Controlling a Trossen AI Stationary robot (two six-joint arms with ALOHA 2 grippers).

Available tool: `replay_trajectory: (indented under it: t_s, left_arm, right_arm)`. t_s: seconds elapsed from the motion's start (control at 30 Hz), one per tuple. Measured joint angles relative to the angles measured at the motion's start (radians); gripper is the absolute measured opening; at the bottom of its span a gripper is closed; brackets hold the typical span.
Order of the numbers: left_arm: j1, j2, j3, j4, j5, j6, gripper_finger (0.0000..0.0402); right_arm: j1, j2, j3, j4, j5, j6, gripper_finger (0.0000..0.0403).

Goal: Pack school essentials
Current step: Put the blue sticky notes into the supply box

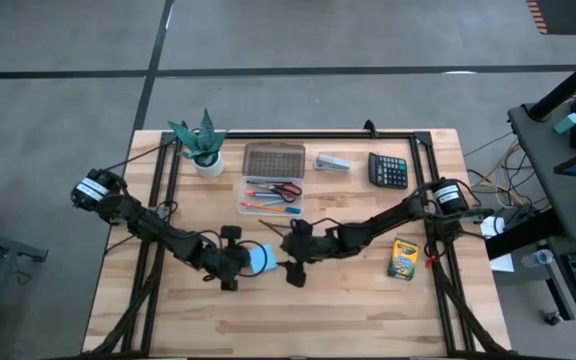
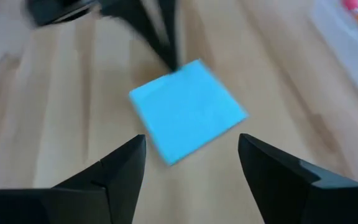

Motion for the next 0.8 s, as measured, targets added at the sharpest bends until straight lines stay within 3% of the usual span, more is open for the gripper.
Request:
replay_trajectory:
  t_s: [0.3, 0.73, 0.8]
  left_arm:
    - [0.0, 0.0, -0.04, 0.076, -0.036, 0.0, 0.0]
    - [0.0, 0.001, -0.055, 0.088, -0.039, -0.008, 0.0]
    - [0.0, 0.001, -0.055, 0.09, -0.039, -0.008, 0.0]
  right_arm:
    - [0.02, 0.0, -0.085, 0.26, 0.004, -0.099, 0.0242]
    - [0.022, 0.01, -0.078, 0.324, 0.001, -0.236, 0.0242]
    - [0.024, 0.047, -0.077, 0.399, 0.0, -0.243, 0.0242]
